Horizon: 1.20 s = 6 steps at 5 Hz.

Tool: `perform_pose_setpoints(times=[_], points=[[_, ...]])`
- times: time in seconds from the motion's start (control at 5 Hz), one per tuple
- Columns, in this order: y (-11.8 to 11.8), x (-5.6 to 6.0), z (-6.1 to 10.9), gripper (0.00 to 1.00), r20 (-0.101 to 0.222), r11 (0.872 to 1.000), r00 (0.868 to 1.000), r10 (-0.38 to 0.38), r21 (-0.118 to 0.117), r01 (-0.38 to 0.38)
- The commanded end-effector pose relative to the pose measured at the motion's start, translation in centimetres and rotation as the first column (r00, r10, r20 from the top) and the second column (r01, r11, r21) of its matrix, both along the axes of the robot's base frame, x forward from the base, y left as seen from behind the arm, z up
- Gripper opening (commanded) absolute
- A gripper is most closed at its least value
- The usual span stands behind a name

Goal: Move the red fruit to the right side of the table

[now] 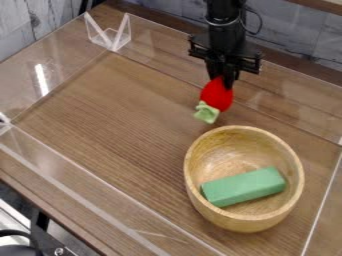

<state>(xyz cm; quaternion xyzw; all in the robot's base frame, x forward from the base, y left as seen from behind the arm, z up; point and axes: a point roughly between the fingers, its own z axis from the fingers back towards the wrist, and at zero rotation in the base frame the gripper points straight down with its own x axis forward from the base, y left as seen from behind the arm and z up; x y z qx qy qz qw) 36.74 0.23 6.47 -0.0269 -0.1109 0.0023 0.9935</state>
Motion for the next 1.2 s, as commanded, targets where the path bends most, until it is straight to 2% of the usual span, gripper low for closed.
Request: perform_pose_setpoints(times=[0.0, 1.0], points=[[0.24, 0.48, 1.96, 0.0, 0.061, 1.0, 0.998, 0.016, 0.003, -0.016], [0.84, 0.92, 2.36, 0.0, 0.069, 0.999, 0.996, 0.05, 0.01, -0.051]])
